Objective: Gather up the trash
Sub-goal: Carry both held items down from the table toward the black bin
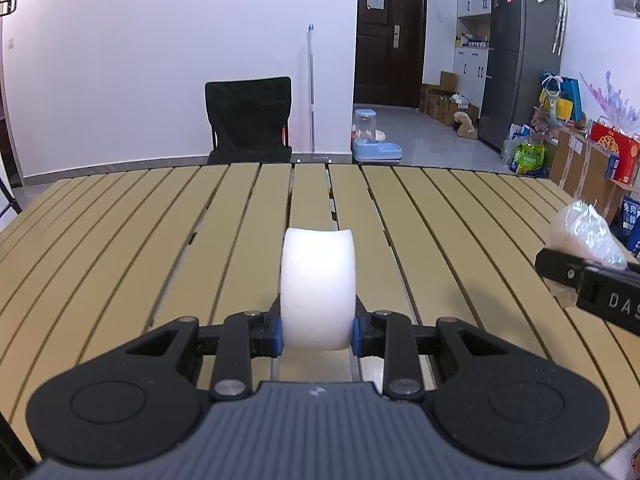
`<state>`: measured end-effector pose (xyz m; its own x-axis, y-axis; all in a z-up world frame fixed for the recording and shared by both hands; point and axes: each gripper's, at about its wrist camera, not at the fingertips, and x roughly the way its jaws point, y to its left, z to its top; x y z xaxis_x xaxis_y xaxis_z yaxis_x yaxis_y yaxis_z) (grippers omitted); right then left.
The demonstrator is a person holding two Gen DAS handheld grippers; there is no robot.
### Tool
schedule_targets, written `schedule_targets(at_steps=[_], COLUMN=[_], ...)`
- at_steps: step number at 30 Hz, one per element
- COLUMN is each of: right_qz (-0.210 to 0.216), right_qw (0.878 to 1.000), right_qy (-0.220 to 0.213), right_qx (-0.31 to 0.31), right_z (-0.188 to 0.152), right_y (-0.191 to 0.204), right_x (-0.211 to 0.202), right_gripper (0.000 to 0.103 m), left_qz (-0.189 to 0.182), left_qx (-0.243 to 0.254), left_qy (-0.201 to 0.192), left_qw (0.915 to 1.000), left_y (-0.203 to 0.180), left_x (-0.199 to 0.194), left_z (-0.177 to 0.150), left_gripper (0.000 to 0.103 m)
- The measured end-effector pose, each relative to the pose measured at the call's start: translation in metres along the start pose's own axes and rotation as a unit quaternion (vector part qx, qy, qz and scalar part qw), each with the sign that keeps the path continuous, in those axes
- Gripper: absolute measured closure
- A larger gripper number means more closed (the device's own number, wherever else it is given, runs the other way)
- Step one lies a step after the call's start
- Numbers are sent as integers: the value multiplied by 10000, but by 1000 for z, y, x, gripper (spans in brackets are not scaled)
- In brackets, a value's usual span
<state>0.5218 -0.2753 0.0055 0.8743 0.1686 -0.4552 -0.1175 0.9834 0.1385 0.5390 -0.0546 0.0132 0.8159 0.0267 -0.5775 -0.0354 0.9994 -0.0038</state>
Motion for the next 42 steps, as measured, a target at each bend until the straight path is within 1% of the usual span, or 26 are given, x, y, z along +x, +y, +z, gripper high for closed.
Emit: schedule_targets(at_steps=[6,10,19,28,32,42], right_qz=[41,88,194,334,361,340], right_qw=[10000,9999,9997,9987,9981,9953], right_qy=[13,6,94,354,479,893], right_qx=[-69,-89,-146,-131,-126,-175], right_z=[-14,-28,-69,-117,-133,-178], right_y=[11,18,35,48,51,56], right_x=[-39,-66,-116,-151,-163,-179], right_gripper=[62,62,62,62,62,62], left_qz=[-110,-106,-110,-76,-61,37], left_qx=[-80,-69,-50,6,5,-69], left_qy=[-139,-187,-199,-82,16,422], left_qw=[9998,9997,9997,9999,10000,9991], left_y=[11,16,21,23,23,38], left_x=[-45,-74,-127,-160,-177,-189], left_z=[-10,-21,-52,-88,-112,-162], left_gripper=[74,74,74,74,74,74])
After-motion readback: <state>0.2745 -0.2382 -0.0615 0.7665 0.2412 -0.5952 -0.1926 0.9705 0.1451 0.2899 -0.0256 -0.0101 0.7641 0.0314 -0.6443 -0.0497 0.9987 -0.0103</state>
